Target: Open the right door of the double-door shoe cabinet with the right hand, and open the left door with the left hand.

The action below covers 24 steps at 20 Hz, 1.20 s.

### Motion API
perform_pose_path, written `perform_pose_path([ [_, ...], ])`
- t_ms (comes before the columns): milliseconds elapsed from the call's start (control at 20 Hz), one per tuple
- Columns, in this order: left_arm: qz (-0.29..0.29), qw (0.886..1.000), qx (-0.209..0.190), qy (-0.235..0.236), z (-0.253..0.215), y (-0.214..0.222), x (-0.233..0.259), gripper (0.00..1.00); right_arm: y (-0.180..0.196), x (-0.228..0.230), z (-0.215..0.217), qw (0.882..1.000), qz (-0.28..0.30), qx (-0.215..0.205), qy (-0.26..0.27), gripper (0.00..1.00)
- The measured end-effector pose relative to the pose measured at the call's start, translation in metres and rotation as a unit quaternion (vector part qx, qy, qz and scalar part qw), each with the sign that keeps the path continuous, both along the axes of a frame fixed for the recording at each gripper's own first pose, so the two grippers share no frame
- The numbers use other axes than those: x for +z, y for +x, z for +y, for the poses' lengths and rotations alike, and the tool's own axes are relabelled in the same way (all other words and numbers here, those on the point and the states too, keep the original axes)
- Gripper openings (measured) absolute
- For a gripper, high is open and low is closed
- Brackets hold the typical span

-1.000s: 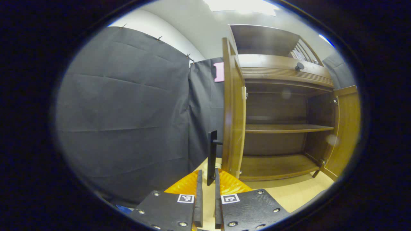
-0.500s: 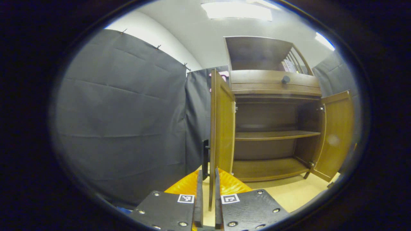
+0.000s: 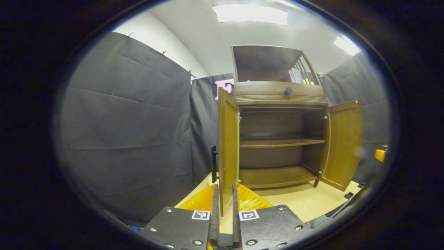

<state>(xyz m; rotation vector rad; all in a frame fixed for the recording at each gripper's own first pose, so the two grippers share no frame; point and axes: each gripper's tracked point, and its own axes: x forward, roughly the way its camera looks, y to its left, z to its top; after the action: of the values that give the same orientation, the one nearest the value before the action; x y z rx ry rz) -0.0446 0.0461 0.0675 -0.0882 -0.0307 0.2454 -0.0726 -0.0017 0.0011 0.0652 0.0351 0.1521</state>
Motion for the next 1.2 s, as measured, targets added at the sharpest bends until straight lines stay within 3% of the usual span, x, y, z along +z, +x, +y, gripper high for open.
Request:
perform_pose_path([
  [50, 0.004, 1.0, 0.0, 0.003, 0.0, -0.007, -0.002, 0.24, -0.004, 0.0, -0.001, 1.0, -0.001, -0.001, 0.002, 0.97],
  [400, 0.008, 0.999, 0.015, 0.029, 0.005, -0.038, -0.005, 1.0, -0.02, 0.001, -0.01, 1.0, -0.004, -0.005, 0.003, 0.97],
  [1200, 0.005, 0.999, 0.03, 0.027, 0.006, -0.033, -0.002, 1.0, -0.016, 0.016, -0.016, 1.0, -0.017, 0.0, 0.007, 0.97],
])
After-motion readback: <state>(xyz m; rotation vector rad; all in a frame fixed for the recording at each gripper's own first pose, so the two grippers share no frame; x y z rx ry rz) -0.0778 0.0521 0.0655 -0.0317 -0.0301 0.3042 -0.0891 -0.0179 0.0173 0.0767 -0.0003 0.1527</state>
